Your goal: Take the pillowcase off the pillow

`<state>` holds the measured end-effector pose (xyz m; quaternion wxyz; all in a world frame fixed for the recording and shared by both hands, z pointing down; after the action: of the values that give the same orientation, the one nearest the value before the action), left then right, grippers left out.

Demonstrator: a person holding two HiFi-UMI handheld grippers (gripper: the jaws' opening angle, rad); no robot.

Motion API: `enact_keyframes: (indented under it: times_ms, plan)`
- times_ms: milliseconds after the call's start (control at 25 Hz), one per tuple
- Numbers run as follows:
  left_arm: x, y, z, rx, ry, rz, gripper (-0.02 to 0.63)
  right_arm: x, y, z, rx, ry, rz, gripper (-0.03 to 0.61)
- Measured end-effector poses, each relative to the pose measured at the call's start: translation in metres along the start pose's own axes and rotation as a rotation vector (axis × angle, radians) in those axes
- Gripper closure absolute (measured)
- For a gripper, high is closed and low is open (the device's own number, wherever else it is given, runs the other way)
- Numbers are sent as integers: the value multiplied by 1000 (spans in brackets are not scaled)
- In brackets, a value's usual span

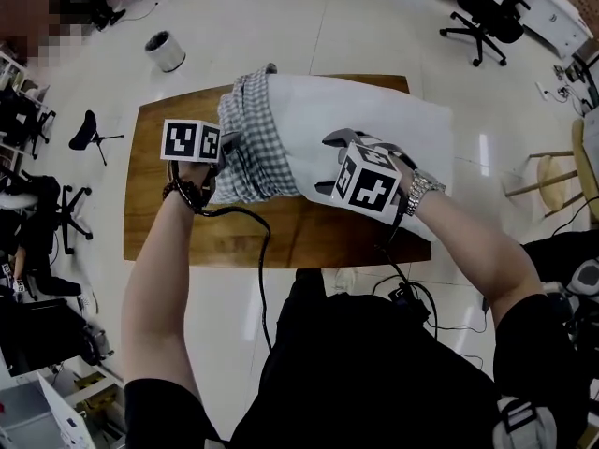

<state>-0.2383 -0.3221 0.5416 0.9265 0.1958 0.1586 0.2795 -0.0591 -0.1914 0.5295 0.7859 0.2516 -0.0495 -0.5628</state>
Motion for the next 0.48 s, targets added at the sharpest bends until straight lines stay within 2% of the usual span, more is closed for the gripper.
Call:
enact_keyframes:
  times_ms: [160, 320, 480]
  plan:
    - [15, 24, 0, 58, 17, -63, 346, -16, 2, 18, -11, 41, -34, 217]
    - [27, 51, 7, 125, 18, -159, 271, -24, 4, 35, -24, 99, -70, 215]
    - [41, 77, 23, 150, 19, -227, 238, -27, 7, 48, -40, 148, -88, 213]
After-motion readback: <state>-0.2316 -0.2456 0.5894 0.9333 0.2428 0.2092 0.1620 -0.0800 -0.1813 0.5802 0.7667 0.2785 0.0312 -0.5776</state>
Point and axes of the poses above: the fingertips, and each gripper's own axes: z forward along the fingers, x to its right, y out of its underside, the point moved 4 cm from there along -z, backward along the fingers, and after that the axes turned 10 degrees about -x, right-handed, at the moved point
